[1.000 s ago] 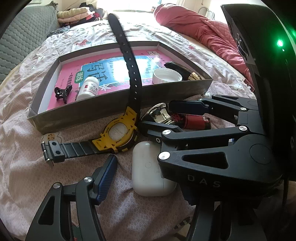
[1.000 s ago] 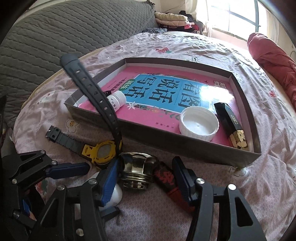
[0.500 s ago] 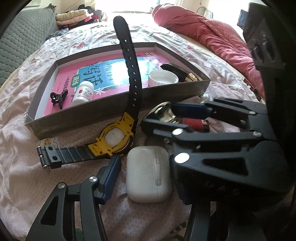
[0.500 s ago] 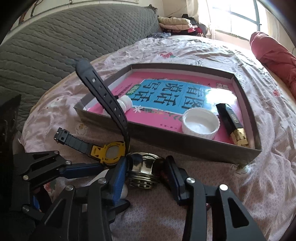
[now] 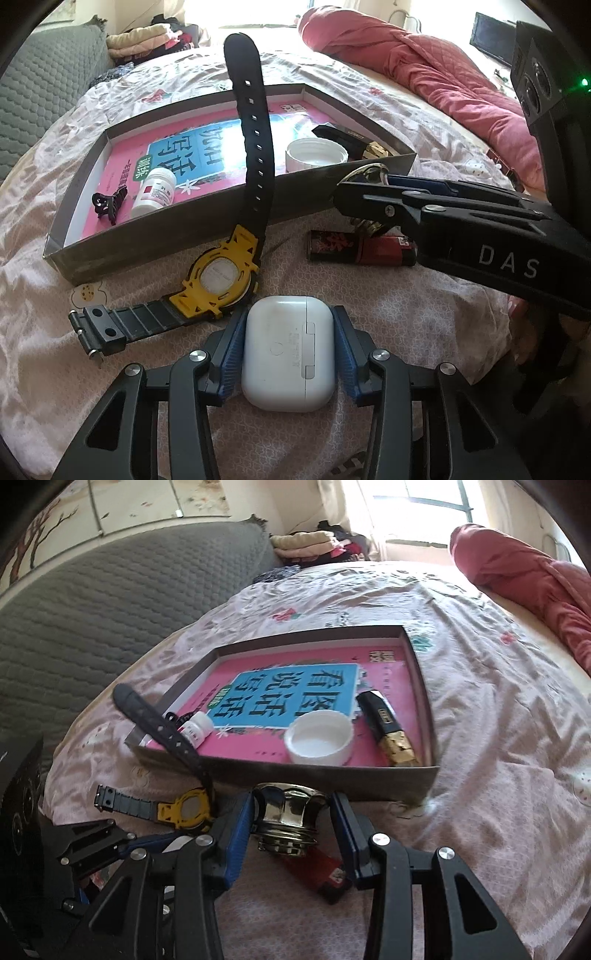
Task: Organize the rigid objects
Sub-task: 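Close the left tool on the earbuds case and lift while the right tool grips the chrome cap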
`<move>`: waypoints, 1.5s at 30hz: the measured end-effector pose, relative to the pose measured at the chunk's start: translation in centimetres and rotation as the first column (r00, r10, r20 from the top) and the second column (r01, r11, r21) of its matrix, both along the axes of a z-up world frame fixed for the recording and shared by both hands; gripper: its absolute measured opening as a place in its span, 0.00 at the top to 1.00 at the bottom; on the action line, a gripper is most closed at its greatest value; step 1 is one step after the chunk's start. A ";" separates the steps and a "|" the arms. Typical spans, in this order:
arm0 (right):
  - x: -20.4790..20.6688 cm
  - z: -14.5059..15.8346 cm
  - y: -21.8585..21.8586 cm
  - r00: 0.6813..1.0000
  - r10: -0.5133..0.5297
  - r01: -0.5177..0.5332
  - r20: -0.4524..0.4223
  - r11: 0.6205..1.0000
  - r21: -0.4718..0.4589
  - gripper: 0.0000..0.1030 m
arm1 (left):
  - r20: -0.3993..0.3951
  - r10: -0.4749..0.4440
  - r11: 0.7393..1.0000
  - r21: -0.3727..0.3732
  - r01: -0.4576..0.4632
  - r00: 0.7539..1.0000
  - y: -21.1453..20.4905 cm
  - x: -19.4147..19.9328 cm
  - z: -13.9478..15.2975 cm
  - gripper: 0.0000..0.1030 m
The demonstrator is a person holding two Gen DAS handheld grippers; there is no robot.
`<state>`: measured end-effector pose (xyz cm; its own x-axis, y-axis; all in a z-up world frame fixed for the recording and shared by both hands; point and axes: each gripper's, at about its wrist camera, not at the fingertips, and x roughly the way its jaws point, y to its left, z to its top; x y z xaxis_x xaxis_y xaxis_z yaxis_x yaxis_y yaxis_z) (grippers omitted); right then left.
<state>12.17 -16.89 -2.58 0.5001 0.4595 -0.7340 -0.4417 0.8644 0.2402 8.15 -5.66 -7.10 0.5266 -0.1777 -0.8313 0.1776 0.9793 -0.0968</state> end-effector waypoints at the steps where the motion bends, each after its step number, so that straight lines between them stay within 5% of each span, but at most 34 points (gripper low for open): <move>1: 0.0 0.0 -0.1 1.000 -0.001 0.001 0.001 1.000 0.001 0.58 | -0.001 0.001 1.000 -0.004 -0.001 1.000 0.1 0.0 0.0 0.55; 45: -3.4 2.8 -0.4 0.995 -0.035 0.033 0.096 0.999 0.024 0.58 | 0.119 0.079 0.994 -0.085 -0.069 0.990 3.2 -2.2 6.4 0.56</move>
<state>8.76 -17.31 0.17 0.5838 0.4570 -0.6711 -0.4343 0.8741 0.2174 5.97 -2.44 -0.72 0.6376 -0.1978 -0.7445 0.1200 0.9802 -0.1576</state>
